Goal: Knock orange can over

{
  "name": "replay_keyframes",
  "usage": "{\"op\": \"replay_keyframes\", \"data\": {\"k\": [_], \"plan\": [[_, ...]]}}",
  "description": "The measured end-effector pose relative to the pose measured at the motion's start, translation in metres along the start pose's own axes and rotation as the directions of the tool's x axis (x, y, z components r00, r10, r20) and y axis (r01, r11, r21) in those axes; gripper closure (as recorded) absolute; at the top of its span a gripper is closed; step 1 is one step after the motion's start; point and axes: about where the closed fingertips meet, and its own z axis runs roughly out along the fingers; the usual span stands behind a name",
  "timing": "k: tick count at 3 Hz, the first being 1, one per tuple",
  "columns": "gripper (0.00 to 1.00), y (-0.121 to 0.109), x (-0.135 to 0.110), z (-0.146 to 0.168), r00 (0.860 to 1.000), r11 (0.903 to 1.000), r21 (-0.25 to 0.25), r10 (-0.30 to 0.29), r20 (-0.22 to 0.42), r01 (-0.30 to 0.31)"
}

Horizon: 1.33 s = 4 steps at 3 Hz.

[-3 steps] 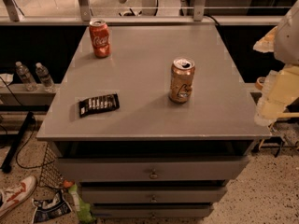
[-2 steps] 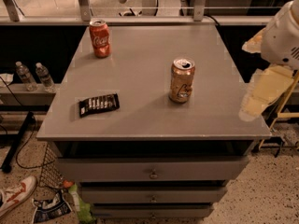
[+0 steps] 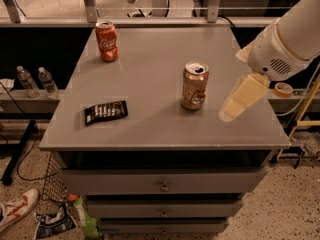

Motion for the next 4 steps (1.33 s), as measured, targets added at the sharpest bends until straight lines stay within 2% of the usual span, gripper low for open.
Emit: {"op": "replay_keyframes", "data": {"k": [1, 2, 4], "plan": [[0.0, -0.012, -0.008, 0.022, 0.993, 0.9989, 0.006, 0.045, 0.107, -0.046], [0.0, -0.025, -0.013, 0.038, 0.975, 0.9969, 0.001, 0.076, 0.208, -0.078], [0.0, -0.039, -0.027, 0.069, 0.921, 0.9901, -0.058, 0.14, 0.362, -0.128]]}}
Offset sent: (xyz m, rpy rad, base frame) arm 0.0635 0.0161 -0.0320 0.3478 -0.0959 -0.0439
